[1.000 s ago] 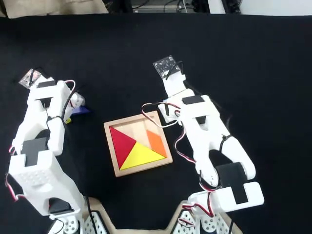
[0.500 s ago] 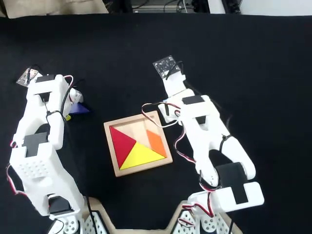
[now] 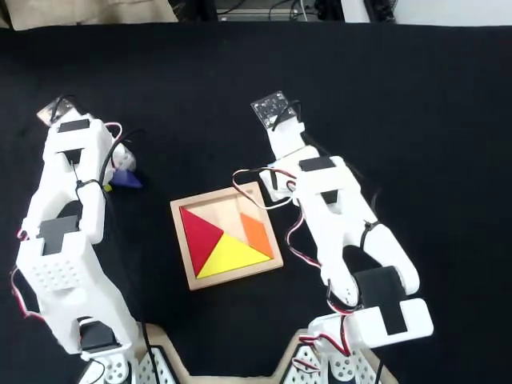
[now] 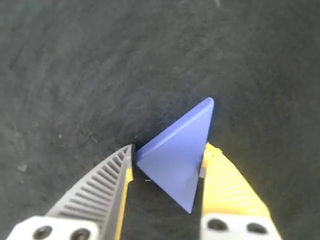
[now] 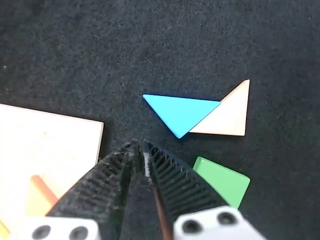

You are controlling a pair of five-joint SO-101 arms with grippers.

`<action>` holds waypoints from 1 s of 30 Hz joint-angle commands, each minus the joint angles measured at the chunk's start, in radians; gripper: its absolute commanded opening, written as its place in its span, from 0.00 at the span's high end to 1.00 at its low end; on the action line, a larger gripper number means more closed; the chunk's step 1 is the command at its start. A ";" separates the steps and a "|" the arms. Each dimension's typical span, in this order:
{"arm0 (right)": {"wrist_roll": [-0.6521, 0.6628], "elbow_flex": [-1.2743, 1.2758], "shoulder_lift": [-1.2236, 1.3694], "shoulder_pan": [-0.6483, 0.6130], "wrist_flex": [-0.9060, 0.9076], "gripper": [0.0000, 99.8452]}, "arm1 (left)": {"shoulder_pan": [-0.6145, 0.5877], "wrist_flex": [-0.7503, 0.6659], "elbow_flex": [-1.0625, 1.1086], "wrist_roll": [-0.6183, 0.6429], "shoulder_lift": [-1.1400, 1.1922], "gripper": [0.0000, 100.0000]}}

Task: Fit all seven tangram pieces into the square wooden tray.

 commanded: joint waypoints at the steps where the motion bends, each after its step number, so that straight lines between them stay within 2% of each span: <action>1: 0.009 -0.002 -0.007 0.018 -0.018 0.99 | 0.016 0.009 -0.076 -0.183 -0.018 0.95; 4: 0.009 -0.005 -0.007 0.025 -0.018 0.99 | 0.044 0.043 -0.131 -0.430 -0.055 0.95; 8: 0.009 -0.005 -0.008 0.026 -0.018 0.99 | 0.090 0.181 -0.226 -0.746 -0.149 0.95; 12: 0.006 -0.008 -0.013 0.054 -0.021 0.99 | 0.150 0.321 -0.302 -0.979 -0.233 0.95; 15: -0.003 -0.031 -0.016 0.130 -0.043 0.99 | 0.199 0.404 -0.329 -1.148 -0.278 0.95; 19: -0.175 -0.068 -0.007 0.258 -0.069 0.99 | 0.288 0.448 -0.334 -1.381 -0.302 0.95; 25: -0.361 -0.088 -0.007 0.437 -0.123 0.99 | 0.518 0.499 -0.323 -1.663 -0.301 0.95; 30: -0.387 -0.082 -0.007 0.473 -0.149 0.99 | 0.688 0.468 -0.317 -1.827 -0.249 0.95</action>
